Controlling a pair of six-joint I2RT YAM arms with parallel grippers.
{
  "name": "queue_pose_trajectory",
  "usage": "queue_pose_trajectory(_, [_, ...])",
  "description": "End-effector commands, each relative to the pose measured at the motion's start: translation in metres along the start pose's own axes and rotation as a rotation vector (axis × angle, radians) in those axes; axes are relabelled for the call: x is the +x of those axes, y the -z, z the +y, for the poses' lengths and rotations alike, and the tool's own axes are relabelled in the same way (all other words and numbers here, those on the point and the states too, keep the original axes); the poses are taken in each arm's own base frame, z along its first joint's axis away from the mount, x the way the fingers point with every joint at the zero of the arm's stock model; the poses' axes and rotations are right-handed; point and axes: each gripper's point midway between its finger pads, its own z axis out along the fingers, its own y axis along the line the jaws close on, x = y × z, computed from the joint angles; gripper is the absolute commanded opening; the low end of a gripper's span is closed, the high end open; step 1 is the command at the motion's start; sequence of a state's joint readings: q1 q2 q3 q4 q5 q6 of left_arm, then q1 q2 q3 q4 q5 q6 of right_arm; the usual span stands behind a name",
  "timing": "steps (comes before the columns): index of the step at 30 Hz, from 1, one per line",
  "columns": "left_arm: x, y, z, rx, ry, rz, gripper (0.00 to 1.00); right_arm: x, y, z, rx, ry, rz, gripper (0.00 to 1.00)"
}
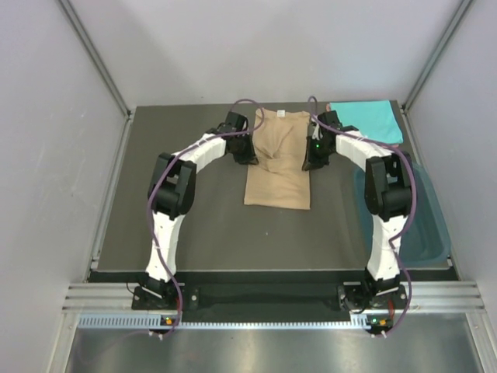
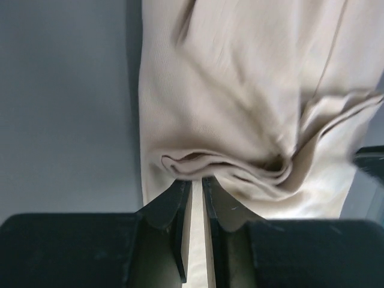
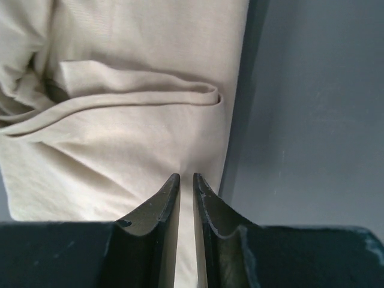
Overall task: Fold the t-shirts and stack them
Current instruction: Fold the tshirt
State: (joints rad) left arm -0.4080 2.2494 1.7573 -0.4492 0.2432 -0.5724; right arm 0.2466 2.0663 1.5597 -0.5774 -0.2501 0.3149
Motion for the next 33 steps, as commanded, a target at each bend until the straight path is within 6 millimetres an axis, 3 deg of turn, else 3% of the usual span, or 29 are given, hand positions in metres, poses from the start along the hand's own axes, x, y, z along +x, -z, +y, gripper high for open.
queue_pose_trajectory(1, [-0.039, 0.004, -0.007, -0.011, -0.019, -0.099, 0.18, -0.027, -0.004, -0.004, 0.007, 0.016, -0.067, 0.15])
queue_pose_trajectory(5, [-0.039, -0.002, 0.007, -0.057, -0.006, -0.096, 0.18, -0.027, -0.013, -0.021, 0.042, -0.017, -0.053, 0.14])
queue_pose_trajectory(10, [-0.038, -0.005, 0.016, -0.083, 0.0, -0.09, 0.18, -0.028, -0.015, -0.03, 0.052, -0.029, -0.053, 0.13])
queue_pose_trajectory(14, [-0.043, -0.005, 0.017, -0.08, -0.013, -0.099, 0.2, -0.039, 0.004, -0.024, 0.025, -0.008, -0.094, 0.15])
queue_pose_trajectory(18, [-0.045, -0.005, 0.017, -0.063, -0.02, -0.086, 0.22, -0.054, 0.015, -0.015, -0.048, 0.042, -0.127, 0.27])
queue_pose_trajectory(26, [-0.043, -0.004, 0.017, -0.057, -0.064, -0.075, 0.34, -0.057, 0.005, -0.024, -0.106, 0.08, -0.103, 0.34])
queue_pose_trajectory(33, [-0.043, -0.01, 0.013, -0.022, -0.081, -0.067, 0.3, -0.056, -0.005, -0.019, -0.211, 0.121, -0.076, 0.31])
